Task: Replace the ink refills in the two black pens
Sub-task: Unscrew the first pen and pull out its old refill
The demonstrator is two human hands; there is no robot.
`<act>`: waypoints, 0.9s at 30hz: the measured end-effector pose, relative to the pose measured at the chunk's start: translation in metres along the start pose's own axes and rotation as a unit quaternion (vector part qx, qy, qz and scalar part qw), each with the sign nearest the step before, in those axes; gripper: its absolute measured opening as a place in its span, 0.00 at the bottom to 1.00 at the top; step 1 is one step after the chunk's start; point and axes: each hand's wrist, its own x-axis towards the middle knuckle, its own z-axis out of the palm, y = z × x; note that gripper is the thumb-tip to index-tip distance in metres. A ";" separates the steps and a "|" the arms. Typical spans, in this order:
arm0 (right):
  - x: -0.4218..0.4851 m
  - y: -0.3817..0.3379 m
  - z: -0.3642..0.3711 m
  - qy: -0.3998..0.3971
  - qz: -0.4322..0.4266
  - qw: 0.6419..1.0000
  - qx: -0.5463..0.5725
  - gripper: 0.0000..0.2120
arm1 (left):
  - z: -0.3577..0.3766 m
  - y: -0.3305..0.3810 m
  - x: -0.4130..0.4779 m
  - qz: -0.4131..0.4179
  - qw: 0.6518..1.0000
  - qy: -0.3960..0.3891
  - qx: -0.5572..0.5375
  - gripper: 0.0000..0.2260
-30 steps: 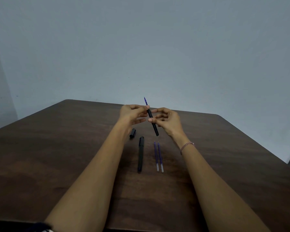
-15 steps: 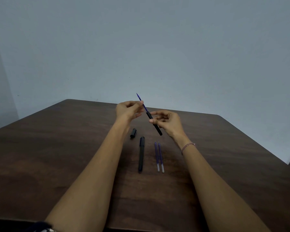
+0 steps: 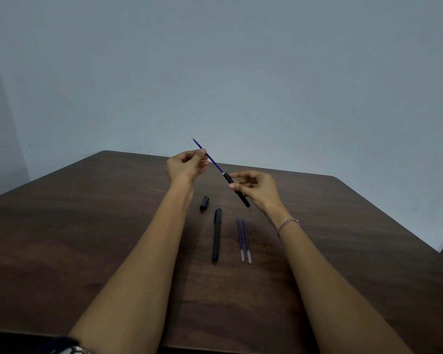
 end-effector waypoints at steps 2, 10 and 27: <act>0.000 0.000 0.000 -0.002 0.000 1.000 0.002 0.12 | 0.000 0.001 0.000 0.000 1.000 0.010 -0.005 0.04; -0.001 -0.001 0.000 -0.005 -0.004 1.000 0.002 0.11 | -0.002 0.004 0.001 -0.001 0.999 0.038 -0.019 0.05; -0.001 -0.002 -0.002 -0.003 -0.001 1.000 0.001 0.11 | -0.009 0.001 0.012 0.000 0.995 0.079 -0.055 0.03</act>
